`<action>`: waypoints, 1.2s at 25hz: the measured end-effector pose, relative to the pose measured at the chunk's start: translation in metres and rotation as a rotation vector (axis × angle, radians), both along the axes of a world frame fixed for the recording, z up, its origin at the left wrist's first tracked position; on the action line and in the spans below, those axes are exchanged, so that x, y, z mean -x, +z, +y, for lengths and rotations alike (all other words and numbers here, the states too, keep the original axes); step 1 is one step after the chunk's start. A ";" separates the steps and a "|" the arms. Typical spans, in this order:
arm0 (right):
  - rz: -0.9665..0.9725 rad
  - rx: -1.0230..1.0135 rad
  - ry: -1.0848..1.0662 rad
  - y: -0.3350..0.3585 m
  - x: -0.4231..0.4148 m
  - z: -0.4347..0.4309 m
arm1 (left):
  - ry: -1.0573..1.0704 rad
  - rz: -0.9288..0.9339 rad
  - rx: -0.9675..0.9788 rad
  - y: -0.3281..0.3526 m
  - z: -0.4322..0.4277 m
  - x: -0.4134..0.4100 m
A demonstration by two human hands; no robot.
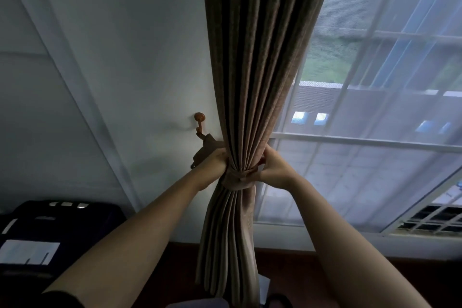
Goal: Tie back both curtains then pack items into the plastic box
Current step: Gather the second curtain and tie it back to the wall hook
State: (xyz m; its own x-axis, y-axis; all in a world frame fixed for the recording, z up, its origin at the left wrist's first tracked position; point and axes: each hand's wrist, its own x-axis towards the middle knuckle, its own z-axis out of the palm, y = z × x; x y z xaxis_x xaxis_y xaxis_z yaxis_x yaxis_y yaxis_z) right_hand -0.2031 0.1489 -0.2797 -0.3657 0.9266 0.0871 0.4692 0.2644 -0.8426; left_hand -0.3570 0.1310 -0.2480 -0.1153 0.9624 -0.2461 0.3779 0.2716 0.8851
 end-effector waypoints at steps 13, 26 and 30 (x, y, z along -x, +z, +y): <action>-0.496 -0.536 -0.172 0.004 0.001 0.002 | -0.049 -0.358 -0.061 -0.001 0.001 0.021; -0.538 -0.331 -0.293 -0.013 -0.003 -0.027 | -0.171 -0.433 -0.044 -0.007 0.003 0.025; 0.070 0.163 -0.092 0.005 -0.015 -0.021 | -0.155 -0.449 0.136 0.010 0.005 0.025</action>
State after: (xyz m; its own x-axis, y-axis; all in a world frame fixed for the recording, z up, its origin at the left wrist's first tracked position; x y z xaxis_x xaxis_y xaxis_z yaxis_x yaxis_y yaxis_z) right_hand -0.1877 0.1281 -0.2744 -0.2776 0.9596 -0.0450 0.4238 0.0803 -0.9022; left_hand -0.3825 0.1364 -0.2379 0.1727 0.9155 -0.3635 0.0120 0.3671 0.9301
